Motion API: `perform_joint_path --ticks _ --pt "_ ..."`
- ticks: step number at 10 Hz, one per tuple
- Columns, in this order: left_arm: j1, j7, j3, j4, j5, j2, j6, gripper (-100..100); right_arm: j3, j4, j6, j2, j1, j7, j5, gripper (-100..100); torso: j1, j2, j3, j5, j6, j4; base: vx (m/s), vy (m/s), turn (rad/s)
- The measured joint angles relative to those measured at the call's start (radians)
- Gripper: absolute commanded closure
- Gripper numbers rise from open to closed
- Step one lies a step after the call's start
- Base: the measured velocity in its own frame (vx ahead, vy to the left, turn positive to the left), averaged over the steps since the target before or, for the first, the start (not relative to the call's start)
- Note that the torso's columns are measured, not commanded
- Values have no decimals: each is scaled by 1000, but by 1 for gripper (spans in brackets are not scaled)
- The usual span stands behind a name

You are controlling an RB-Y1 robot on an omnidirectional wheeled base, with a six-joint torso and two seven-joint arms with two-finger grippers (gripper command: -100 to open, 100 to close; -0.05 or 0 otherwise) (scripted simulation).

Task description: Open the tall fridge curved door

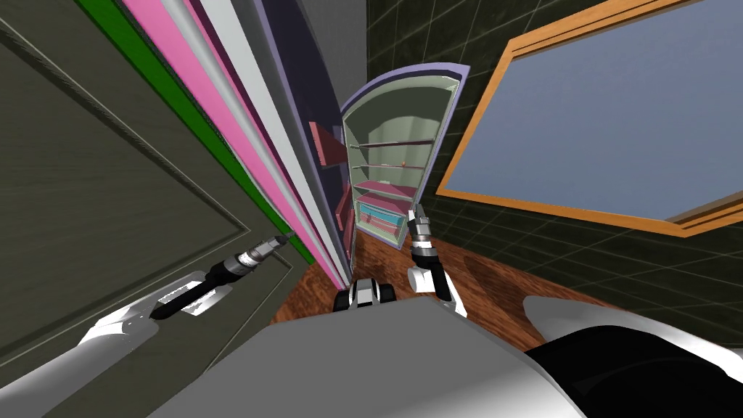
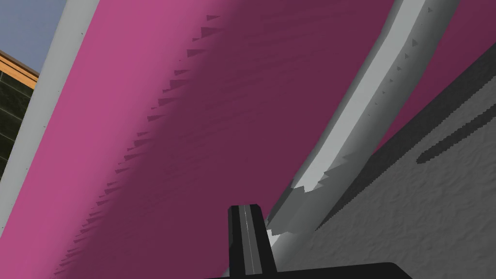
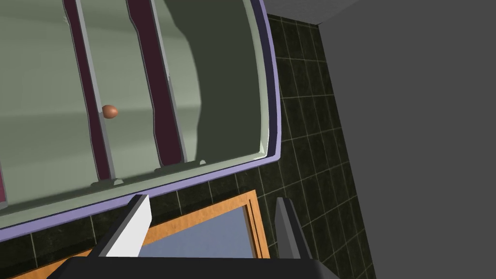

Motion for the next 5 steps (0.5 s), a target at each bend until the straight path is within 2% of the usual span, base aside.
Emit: perform_joint_path --ticks 3,5 --pt "19 4 -9 -25 0 20 -35 100 0 0 0 0 0 0 0 0 -5 6 3 -3 -3 3 38 199 81" --pt "30 3 -15 -32 -1 28 -63 100 0 0 0 0 0 0 0 0 -10 6 4 -4 -2 3 32 130 45"
